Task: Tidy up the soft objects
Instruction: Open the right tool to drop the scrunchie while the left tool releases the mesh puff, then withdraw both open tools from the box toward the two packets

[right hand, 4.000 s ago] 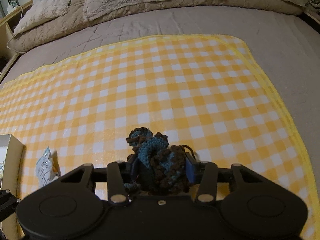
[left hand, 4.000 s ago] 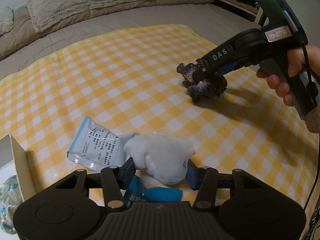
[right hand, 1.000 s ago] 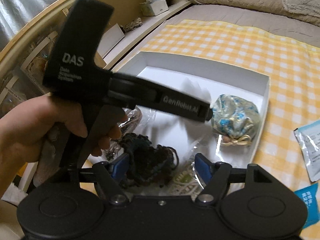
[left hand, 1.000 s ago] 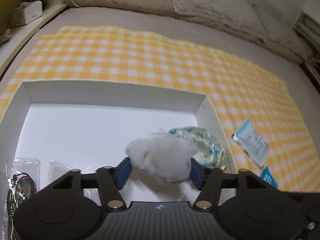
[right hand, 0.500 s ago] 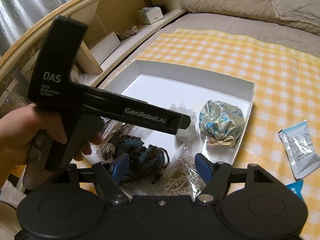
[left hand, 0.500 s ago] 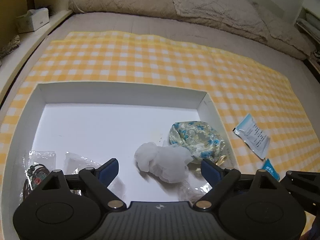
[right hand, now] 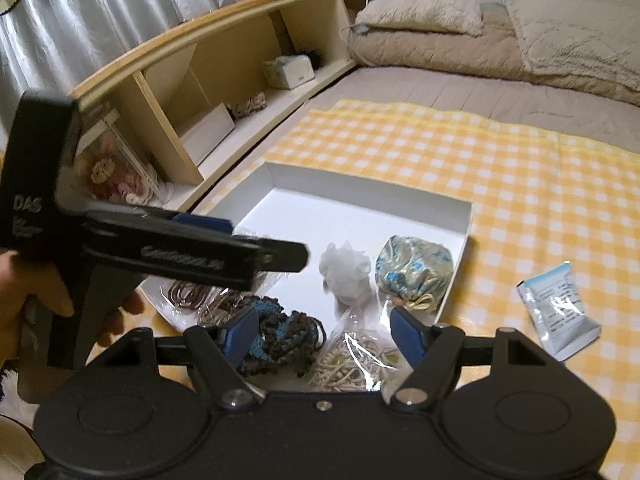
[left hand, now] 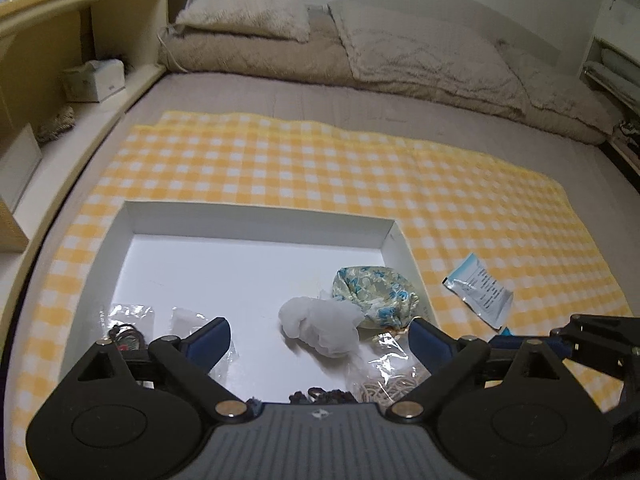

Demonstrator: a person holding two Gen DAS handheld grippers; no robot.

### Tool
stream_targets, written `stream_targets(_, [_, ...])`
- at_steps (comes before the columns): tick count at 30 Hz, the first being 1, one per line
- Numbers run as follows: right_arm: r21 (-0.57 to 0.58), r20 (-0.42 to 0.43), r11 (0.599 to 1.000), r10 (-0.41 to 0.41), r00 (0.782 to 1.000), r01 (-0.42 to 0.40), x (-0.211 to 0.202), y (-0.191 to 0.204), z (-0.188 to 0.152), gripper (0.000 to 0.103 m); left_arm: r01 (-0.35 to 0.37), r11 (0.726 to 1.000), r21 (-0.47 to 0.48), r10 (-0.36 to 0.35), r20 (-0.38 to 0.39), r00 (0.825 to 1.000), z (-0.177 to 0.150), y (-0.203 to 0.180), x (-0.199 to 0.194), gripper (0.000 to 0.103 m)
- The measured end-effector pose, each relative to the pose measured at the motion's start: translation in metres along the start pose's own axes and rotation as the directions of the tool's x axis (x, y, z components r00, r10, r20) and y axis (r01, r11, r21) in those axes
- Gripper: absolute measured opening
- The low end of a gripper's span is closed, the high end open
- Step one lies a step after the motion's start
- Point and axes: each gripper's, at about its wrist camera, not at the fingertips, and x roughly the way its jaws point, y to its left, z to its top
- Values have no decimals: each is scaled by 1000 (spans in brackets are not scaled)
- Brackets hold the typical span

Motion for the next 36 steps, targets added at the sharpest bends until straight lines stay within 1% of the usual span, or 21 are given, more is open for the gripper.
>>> stream_targets(10, [-4,69,1000,-25,997,25,-27,0,0,77,-12,1000,-10,12,75,997,-13,2,-40,102])
stream_targets(15, [-14,99,998,-53,994,54,-37,-2,0,80,-27,1000,-3,27,101,995,-21,4,-54,103])
stream_targets(18, [-21,117,997,-73,990,76,-42,-4,0,84,-40,999,1,40,117,992,-26,5,-62,103])
stream_targets(23, [-32,153,992,-115,982,121,-51,-9,-2,100,-39,999,-15,41,139,989,-34,10,-74,103])
stream_targets(25, [-40,168,990,-129,977,137,-54,-10,-2,103,-44,999,-2,44,143,989,-37,9,-78,103])
stream_targets(28, [-39,189,986,-150,970,160,-59,-12,-3,103,-54,998,15,51,158,986,-41,5,-83,103])
stream_targets(32, [-57,195,982,-164,967,179,-64,-15,-5,103,-30,1000,5,29,178,984,-44,0,-89,103])
stream_targets(36, [-58,214,978,-186,959,203,-71,-22,-5,103,-29,1000,11,26,209,977,-45,-10,-93,103])
